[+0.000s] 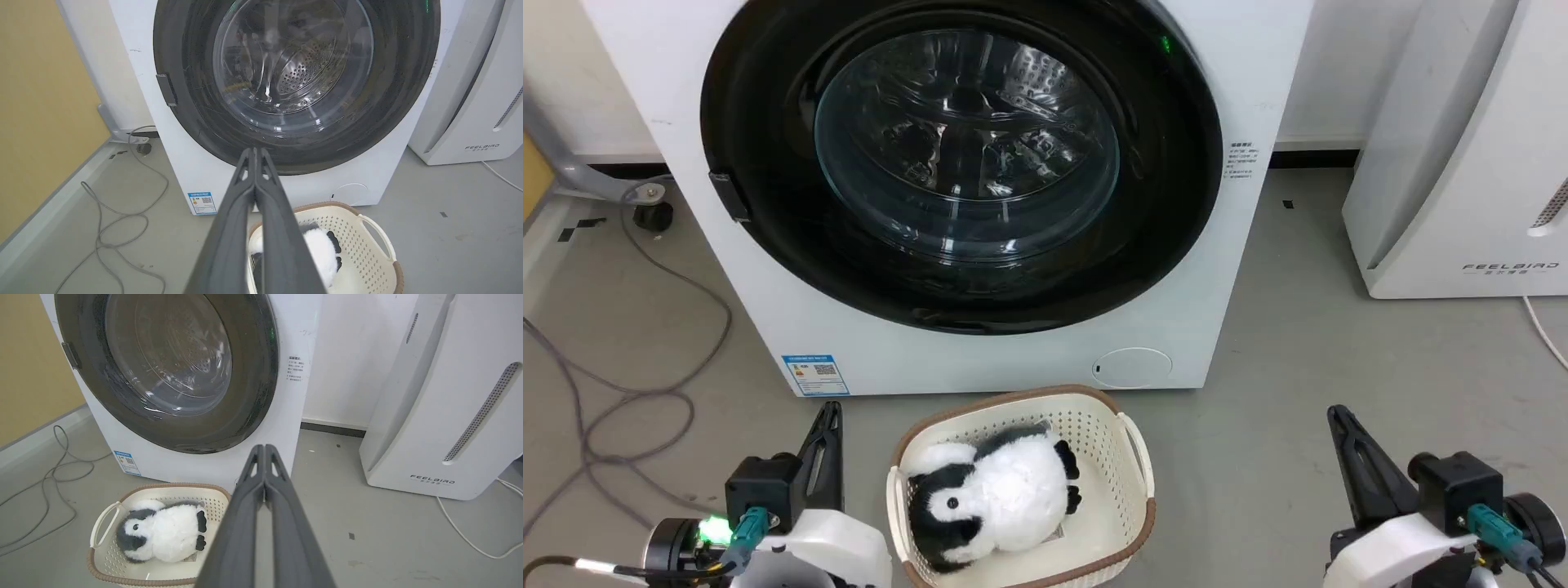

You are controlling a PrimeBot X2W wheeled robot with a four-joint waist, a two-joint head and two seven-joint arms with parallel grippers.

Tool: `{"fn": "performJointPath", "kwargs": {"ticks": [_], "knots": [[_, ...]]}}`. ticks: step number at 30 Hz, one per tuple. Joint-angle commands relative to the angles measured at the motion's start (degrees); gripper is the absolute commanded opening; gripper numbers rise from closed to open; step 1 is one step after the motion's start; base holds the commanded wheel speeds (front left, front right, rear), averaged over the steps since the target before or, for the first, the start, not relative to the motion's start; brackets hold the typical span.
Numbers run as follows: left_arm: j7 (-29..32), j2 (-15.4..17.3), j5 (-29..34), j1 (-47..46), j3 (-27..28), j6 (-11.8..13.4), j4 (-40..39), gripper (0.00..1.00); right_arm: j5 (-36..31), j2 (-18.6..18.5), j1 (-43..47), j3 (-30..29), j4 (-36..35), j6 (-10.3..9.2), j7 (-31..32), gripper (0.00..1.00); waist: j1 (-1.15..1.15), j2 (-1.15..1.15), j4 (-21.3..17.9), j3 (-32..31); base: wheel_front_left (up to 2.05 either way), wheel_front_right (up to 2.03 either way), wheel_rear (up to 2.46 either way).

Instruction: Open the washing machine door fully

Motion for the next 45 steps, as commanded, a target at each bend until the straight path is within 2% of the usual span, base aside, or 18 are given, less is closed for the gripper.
{"fn": "performJointPath", "kwargs": {"ticks": [1, 26, 27, 45], "knots": [[0.5, -0.1, 0.5, -0.2, -0.1, -0.1, -0.4, 0.00, -0.4, 0.1, -1.0, 0.1, -0.2, 0.04, 0.4, 0.00, 0.00, 0.00, 0.0, 0.0, 0.00, 0.00, 0.00], [1.5, -0.2, 0.8, -0.2, -0.3, -0.3, -0.9, 0.00, -0.5, 0.1, -1.3, 0.3, -0.3, 0.05, 1.4, 0.00, 0.00, 0.00, 0.2, 0.0, 0.00, 0.00, 0.00], [1.5, -0.2, 0.6, 0.0, -0.2, -0.1, -0.5, 1.00, 0.0, 0.0, -0.4, 0.4, 0.0, 0.00, 1.3, 1.00, 0.00, 0.00, 0.2, 0.0, 0.00, 0.00, 0.00], [-0.3, -0.2, -0.1, -0.3, -1.1, 1.3, -0.6, 1.00, 2.9, 0.0, -0.6, -0.7, -1.0, 0.01, -0.5, 1.00, 0.00, 0.00, 0.3, 0.2, 0.00, 0.00, 0.00]]}}
